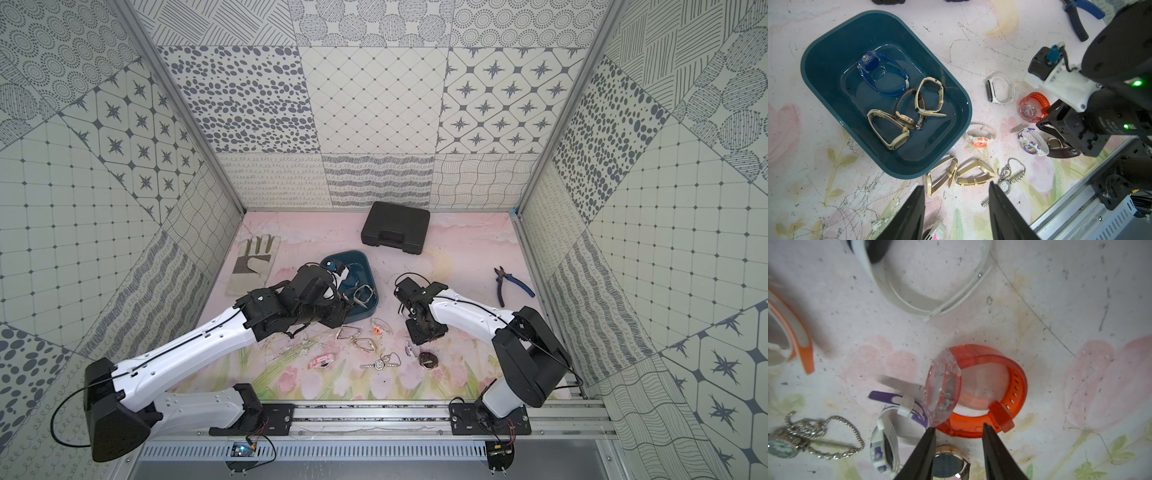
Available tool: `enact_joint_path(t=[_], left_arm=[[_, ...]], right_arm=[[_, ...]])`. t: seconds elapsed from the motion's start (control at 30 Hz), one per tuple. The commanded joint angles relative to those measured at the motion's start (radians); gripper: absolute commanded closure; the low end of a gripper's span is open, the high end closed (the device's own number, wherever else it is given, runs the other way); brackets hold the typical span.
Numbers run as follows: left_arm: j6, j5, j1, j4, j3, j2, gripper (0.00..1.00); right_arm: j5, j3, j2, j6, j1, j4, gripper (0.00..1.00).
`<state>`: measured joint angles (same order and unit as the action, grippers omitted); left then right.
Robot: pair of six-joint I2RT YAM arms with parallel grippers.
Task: Put the watch into the storage box
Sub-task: Pick up the watch at the center of the board.
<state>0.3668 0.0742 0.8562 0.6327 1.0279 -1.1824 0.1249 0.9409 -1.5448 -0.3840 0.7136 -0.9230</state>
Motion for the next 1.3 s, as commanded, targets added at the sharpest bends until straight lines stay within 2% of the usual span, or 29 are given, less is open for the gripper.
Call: enact_joint_path(t=[0.0,0.2,0.47,1.0,1.1,1.27], left_arm=[[-0.005,-0.005,-0.003,-0.038,-0.001,0.008,0.46],[-0.008,0.000,-0.003,-0.039,-0.003,-0.004,0.46],[-0.009,0.013,-0.005,-0.033,-0.009,0.000,0.46],[-0.011,0.018,-0.005,-0.027,-0.007,0.000,0.46],[-0.012,0.020,-0.004,-0.028,-0.005,0.001,0.46],[-0.015,0.023,-0.004,-0.028,-0.006,0.003,0.46]], right_arm=[[0.031,0.034,-0.018,0.014,0.005,0.002,0.58],[0.055,0.065,-0.075,0.034,0.000,0.018,0.58],[-0.008,0.083,-0.109,0.071,-0.018,0.067,0.60],[-0.045,-0.002,-0.055,0.057,-0.033,0.079,0.64],[-0.052,0.001,-0.057,0.056,-0.034,0.076,0.68],[-0.042,0.007,-0.065,0.055,-0.033,0.071,0.82]])
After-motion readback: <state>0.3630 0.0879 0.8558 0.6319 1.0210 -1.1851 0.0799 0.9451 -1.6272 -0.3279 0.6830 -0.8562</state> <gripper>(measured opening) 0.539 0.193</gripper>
